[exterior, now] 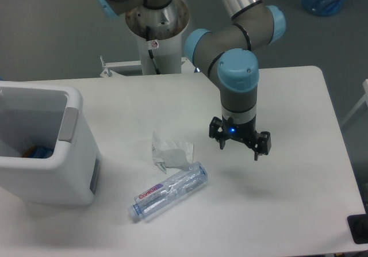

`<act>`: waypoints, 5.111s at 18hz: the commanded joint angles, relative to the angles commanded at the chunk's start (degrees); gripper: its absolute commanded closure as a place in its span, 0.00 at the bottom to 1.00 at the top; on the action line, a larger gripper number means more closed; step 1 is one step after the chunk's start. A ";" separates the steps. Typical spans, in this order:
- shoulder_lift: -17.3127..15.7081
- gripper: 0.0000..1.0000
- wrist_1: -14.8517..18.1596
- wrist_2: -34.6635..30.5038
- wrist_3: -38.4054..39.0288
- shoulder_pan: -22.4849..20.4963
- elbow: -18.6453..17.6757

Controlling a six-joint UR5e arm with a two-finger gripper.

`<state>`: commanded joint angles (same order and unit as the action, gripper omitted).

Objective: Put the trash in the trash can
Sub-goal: 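Move the gripper over the crumpled white tissue and lower it, then close the gripper on the white tissue, then lift the tissue and carry it over the white trash bin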

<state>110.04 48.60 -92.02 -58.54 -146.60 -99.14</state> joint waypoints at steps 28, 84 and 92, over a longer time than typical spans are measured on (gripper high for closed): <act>-0.79 0.00 -0.70 -1.59 13.16 11.34 -8.88; -10.10 1.00 3.52 22.14 46.13 11.07 10.36; -15.99 1.00 3.60 22.59 49.83 18.80 11.69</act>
<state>94.05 52.21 -69.43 -8.71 -127.81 -87.45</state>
